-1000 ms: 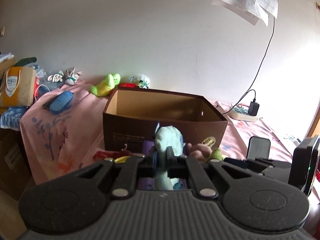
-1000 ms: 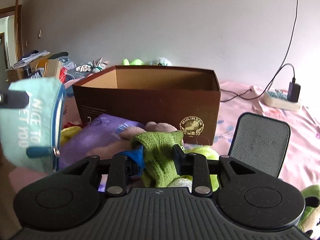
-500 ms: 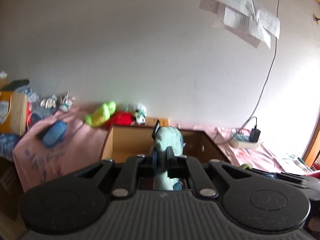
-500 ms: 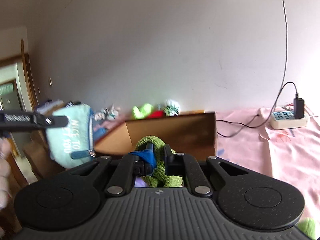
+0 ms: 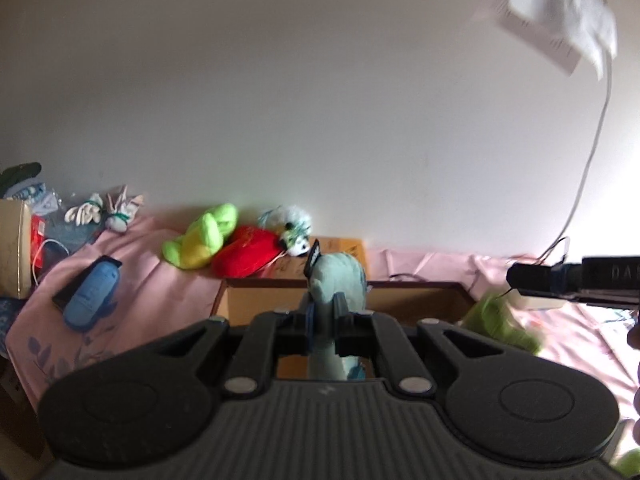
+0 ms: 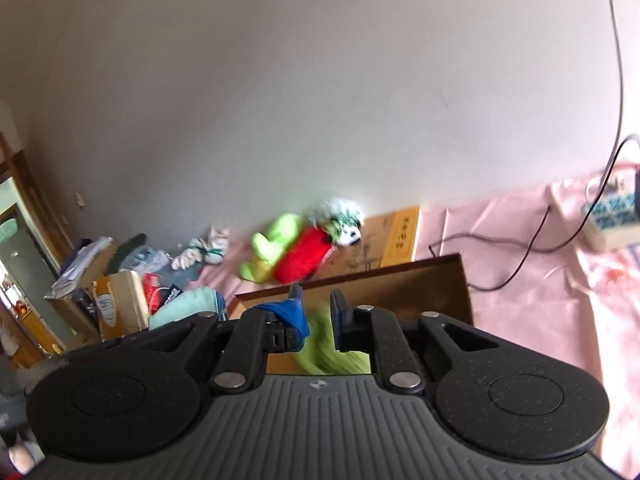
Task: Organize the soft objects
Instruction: 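Lift the pouch with the left tool while the right tool carries the sock over the box, then open the left tool to drop the pouch in the box while the right tool releases the sock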
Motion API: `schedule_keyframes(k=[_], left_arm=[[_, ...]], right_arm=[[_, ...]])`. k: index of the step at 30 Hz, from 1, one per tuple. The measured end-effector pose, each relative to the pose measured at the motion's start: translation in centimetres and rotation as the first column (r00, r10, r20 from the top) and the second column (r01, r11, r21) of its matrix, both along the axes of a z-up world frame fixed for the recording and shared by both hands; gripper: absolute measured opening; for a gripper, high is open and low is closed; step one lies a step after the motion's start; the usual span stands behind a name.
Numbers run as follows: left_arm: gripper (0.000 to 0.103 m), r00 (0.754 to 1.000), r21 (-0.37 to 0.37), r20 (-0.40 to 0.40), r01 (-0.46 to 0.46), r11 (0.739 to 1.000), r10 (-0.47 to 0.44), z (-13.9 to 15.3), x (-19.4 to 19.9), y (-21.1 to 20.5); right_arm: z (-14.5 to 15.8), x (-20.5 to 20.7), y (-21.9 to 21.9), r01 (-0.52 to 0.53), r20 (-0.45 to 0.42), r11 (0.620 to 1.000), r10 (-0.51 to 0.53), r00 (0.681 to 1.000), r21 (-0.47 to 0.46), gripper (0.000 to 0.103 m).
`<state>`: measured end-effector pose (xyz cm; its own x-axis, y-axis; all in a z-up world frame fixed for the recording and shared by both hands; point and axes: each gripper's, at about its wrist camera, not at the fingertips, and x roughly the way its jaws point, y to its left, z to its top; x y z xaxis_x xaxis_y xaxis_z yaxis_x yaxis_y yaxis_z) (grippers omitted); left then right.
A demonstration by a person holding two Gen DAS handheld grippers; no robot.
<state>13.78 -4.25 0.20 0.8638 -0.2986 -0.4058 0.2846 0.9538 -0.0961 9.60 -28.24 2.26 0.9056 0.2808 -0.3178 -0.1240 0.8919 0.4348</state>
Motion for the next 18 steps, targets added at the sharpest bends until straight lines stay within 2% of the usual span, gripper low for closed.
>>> schedule_keyframes(k=[3, 5, 7, 8, 10, 11, 14, 18], left_arm=[[0.005, 0.999, 0.025, -0.035, -0.015, 1.0, 0.016, -1.4, 2.2, -0.2], [0.006, 0.998, 0.046, -0.063, -0.02, 0.999, 0.022, -2.3, 3.2, -0.1], [0.018, 0.996, 0.05, -0.084, -0.02, 0.999, 0.024, -2.9, 3.7, 0.1], [0.02, 0.996, 0.044, -0.087, -0.018, 0.999, 0.022, -3.0, 3.8, 0.3], [0.038, 0.995, 0.027, -0.096, -0.012, 1.0, 0.015, -3.0, 3.8, 0.7], [0.043, 0.995, 0.024, -0.095, -0.017, 1.0, 0.019, -2.9, 3.7, 0.7], [0.043, 0.993, 0.04, -0.115, -0.026, 0.999, 0.03, -2.7, 3.2, 0.5], [0.045, 0.988, 0.124, -0.137, -0.06, 0.991, 0.077, -2.1, 1.6, -0.6]], right_arm=[[-0.9, 2.1, 0.2, 0.015, -0.032, 1.0, -0.015, 0.999, 0.01, 0.0], [-1.3, 2.4, 0.2, 0.015, -0.037, 0.999, -0.013, 0.999, 0.05, 0.002], [-1.6, 2.4, 0.1, -0.001, -0.048, 0.995, 0.005, 0.999, 0.098, 0.002], [-1.7, 2.2, 0.1, -0.005, -0.05, 0.994, 0.011, 0.999, 0.11, 0.003], [-1.7, 1.6, 0.5, -0.004, -0.046, 0.995, 0.009, 0.999, 0.098, 0.003], [-1.6, 1.3, 0.7, 0.006, -0.042, 0.997, -0.003, 0.999, 0.08, 0.003], [-1.2, 0.2, 1.4, 0.025, -0.033, 0.999, -0.023, 0.999, 0.048, 0.005], [-0.9, -1.6, 1.9, 0.035, -0.03, 0.999, -0.034, 0.999, 0.016, 0.005]])
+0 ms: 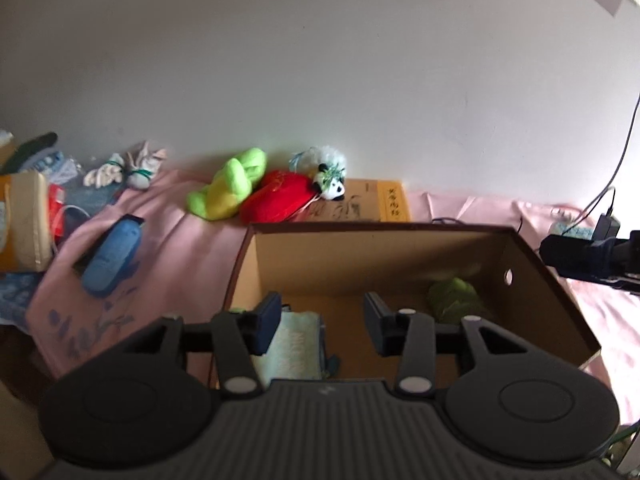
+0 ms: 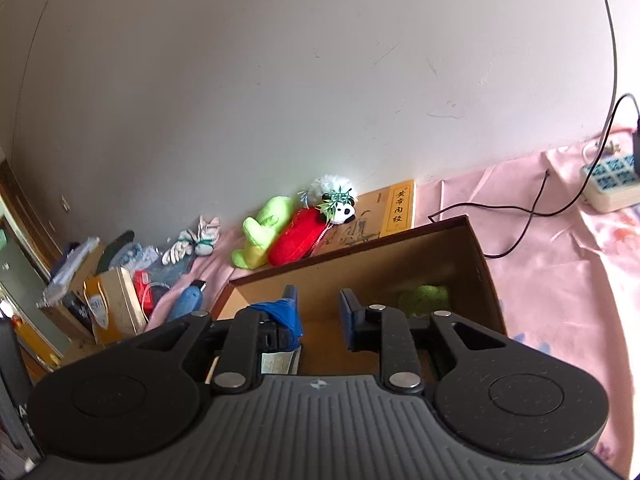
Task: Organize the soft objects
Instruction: 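Open the left tool to drop the pouch in the box while the right tool releases the sock, then withdraw both tools from the box back toward the pile of soft items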
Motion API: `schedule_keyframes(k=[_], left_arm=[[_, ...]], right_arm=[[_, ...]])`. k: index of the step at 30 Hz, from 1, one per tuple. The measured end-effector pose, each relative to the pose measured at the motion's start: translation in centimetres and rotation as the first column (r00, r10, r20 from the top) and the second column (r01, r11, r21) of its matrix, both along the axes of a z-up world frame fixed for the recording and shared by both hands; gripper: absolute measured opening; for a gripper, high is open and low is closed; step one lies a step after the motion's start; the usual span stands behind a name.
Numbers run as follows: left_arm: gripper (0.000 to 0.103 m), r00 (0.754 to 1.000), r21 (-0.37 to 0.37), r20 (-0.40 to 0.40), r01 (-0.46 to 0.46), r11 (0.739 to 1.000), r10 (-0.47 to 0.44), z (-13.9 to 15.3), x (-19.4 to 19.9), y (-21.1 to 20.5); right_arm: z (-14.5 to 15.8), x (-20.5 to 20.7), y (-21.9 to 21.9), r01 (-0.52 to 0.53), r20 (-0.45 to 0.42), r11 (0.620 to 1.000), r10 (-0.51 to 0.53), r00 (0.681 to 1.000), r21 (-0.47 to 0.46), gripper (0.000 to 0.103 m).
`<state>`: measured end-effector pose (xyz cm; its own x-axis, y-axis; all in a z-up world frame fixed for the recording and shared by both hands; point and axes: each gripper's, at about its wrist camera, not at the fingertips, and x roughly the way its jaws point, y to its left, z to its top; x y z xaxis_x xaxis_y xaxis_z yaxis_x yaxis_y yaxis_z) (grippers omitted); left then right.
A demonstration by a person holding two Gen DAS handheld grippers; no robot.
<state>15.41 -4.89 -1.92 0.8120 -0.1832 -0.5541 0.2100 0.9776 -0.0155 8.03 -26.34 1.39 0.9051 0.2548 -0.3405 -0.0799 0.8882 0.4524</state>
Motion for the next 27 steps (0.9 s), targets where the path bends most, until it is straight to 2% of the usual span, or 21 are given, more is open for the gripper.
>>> schedule_keyframes(k=[5, 10, 19, 27], left_arm=[[0.048, 0.999, 0.073, -0.003, -0.031, 0.997, 0.032, 0.9, -2.4, -1.1], [0.048, 0.998, 0.133, 0.011, -0.06, 0.989, 0.059, 1.7, -4.8, -1.7], [0.049, 0.996, 0.159, 0.03, -0.082, 0.984, 0.078, 2.8, -8.6, -1.8], [0.05, 0.995, 0.174, 0.033, -0.099, 0.98, 0.094, 2.9, -11.2, -1.8]], right_arm=[[-0.2, -2.6, 0.1, -0.008, 0.024, 1.0, 0.008, 1.0, 0.022, 0.006], [-0.5, -5.1, 0.2, 0.033, 0.063, 0.999, -0.034, 0.997, 0.017, 0.007], [-1.5, -8.3, -0.1, 0.073, 0.071, 0.996, -0.077, 0.995, 0.048, 0.009], [-2.2, -10.9, 0.8, 0.084, 0.082, 0.996, -0.084, 0.993, 0.005, 0.01]])
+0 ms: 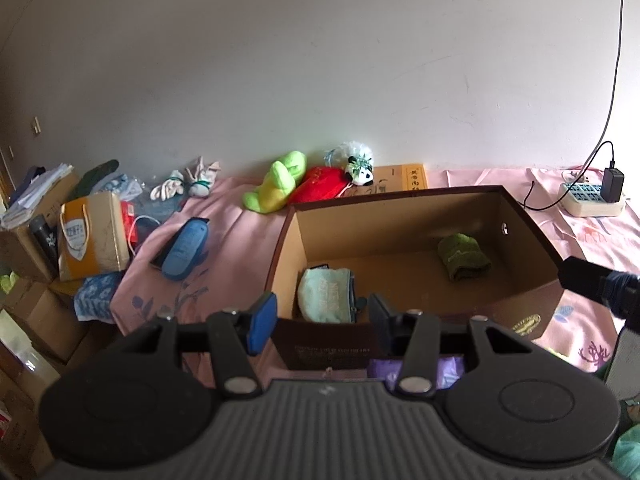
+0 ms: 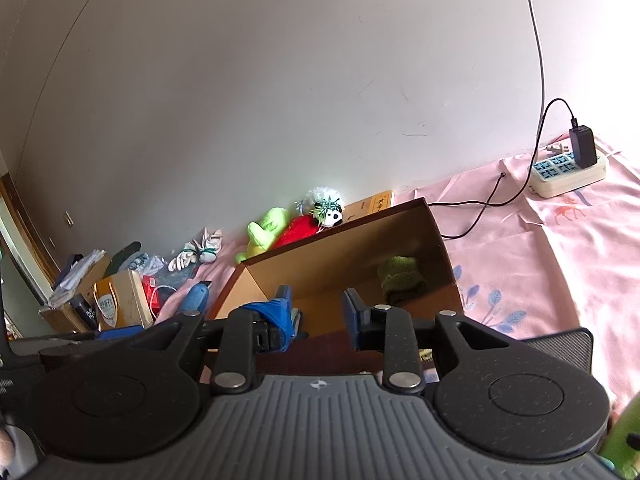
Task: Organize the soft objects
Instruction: 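Withdraw both tools from the box back toward the pile of soft items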
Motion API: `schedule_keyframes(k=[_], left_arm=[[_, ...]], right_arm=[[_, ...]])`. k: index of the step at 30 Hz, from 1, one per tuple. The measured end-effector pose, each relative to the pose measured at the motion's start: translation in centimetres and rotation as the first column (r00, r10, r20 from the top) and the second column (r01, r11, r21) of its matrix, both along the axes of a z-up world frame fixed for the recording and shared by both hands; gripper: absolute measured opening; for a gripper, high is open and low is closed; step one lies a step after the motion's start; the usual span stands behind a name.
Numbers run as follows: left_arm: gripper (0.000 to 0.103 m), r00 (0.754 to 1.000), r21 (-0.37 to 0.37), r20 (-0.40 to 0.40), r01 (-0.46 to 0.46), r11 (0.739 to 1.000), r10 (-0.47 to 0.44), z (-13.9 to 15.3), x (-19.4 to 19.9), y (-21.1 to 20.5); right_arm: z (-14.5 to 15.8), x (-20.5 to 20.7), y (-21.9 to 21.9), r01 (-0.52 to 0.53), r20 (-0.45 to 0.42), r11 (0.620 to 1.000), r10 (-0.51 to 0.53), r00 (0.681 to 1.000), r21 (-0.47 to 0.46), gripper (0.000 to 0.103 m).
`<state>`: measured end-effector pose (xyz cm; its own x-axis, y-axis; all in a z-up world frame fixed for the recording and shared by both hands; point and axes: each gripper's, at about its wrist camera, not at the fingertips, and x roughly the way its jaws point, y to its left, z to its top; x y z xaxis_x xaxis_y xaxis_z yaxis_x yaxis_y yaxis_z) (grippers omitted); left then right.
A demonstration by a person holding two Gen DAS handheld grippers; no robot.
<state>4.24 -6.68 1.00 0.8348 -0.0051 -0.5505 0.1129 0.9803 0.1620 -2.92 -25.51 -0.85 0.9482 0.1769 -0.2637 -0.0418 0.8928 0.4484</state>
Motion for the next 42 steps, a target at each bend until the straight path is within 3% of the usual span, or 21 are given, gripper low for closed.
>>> schedule_keyframes(k=[27, 42], left_arm=[[0.051, 0.998, 0.031, -0.046, -0.042, 0.999, 0.044, -2.1, -3.5, 0.3], [0.052, 0.994, 0.001, -0.092, -0.066, 0.998, 0.066, -3.5, -3.9, 2.1]], right_arm=[[-1.9, -3.0, 0.7, -0.019, -0.044, 0.998, 0.017, 0.999, -0.057, 0.012], [-3.4, -3.4, 1.2, -0.059, -0.09, 0.996, 0.053, 0.995, -0.062, 0.013]])
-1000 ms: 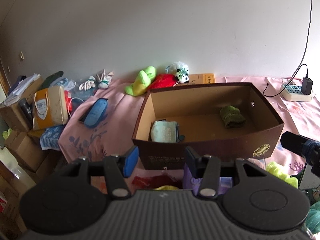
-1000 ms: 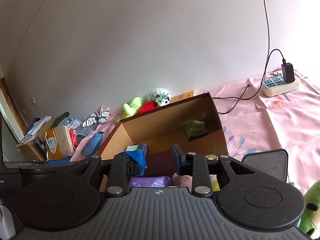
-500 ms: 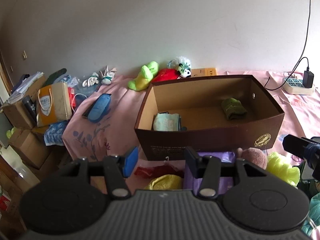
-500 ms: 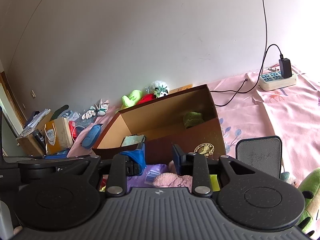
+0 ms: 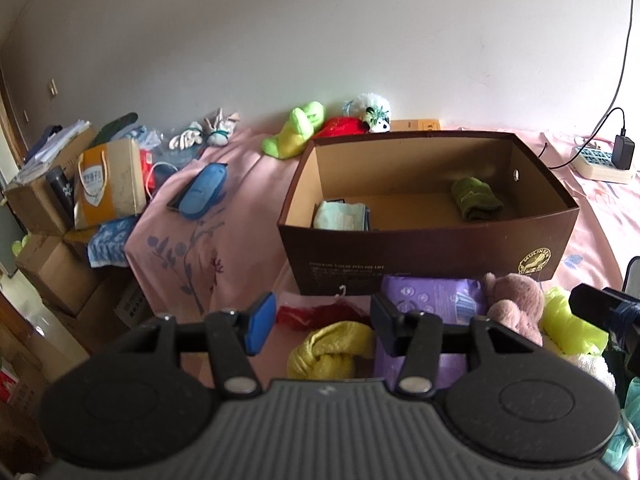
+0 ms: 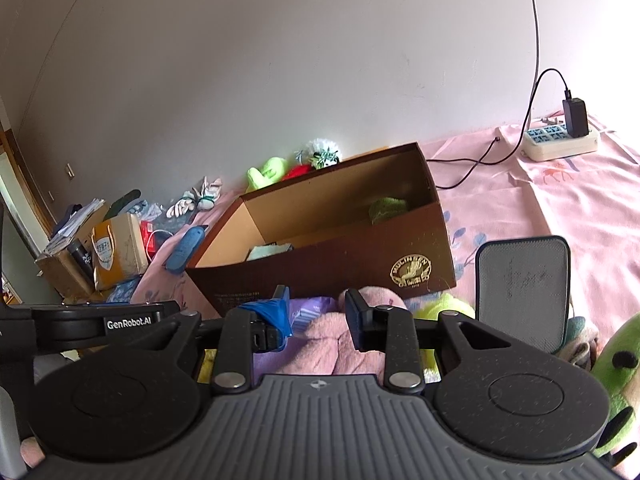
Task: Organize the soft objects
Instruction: 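Withdraw both tools from the box back toward the pile of soft items, then grasp the yellow towel with the left tool while the right tool grasps the white fluffy cloth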
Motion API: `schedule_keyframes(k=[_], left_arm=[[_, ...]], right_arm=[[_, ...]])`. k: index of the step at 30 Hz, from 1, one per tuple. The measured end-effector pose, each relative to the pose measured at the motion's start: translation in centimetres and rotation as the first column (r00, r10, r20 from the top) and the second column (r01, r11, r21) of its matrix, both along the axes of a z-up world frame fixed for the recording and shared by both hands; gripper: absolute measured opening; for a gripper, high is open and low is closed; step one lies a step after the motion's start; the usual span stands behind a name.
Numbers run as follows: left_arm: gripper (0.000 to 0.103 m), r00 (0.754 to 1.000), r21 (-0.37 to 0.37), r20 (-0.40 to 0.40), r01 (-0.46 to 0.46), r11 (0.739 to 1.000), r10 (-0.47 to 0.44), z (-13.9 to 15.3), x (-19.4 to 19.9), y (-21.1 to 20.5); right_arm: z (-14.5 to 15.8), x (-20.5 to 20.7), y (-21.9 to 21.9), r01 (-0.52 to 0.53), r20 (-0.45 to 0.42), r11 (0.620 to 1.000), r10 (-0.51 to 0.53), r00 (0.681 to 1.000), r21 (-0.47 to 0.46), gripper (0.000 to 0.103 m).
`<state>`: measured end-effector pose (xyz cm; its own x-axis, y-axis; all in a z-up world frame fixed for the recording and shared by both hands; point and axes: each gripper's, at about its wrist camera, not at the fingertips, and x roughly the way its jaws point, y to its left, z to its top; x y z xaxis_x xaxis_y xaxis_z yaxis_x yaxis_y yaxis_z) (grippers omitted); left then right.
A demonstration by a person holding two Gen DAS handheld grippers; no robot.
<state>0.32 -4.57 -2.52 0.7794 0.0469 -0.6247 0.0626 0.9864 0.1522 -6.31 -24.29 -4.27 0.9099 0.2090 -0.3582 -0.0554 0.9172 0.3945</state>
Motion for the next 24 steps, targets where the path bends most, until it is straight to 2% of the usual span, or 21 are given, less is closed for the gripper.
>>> schedule_keyframes(k=[6, 9, 15, 19, 24], left_arm=[[0.052, 0.999, -0.059, -0.045, -0.019, 0.998, 0.017, -1.2, -0.2, 2.4], [0.053, 0.998, -0.122, -0.067, -0.002, 0.993, -0.006, -1.9, -0.5, 4.0], [0.054, 0.996, -0.225, -0.083, 0.024, 0.974, -0.043, -3.9, -1.5, 7.2], [0.055, 0.991, -0.304, -0.102, 0.046, 0.952, -0.081, -5.1, -1.8, 8.8], [0.056, 0.984, -0.327, -0.114, 0.091, 0.941, -0.135, -6.6, -1.1, 8.7]], right_arm=[[-1.0, -0.1, -0.2, -0.019, -0.036, 1.0, 0.019, 0.999, 0.001, 0.013], [-1.5, -0.2, -0.3, -0.031, -0.05, 0.999, 0.032, 0.998, 0.01, 0.013], [-2.4, -0.4, -0.7, -0.07, -0.062, 0.997, 0.072, 0.995, 0.032, 0.014], [-3.0, -0.3, -0.9, -0.097, -0.077, 0.993, 0.102, 0.992, 0.064, 0.015], [-3.5, -0.8, -1.3, -0.134, -0.075, 0.987, 0.141, 0.987, 0.087, 0.016]])
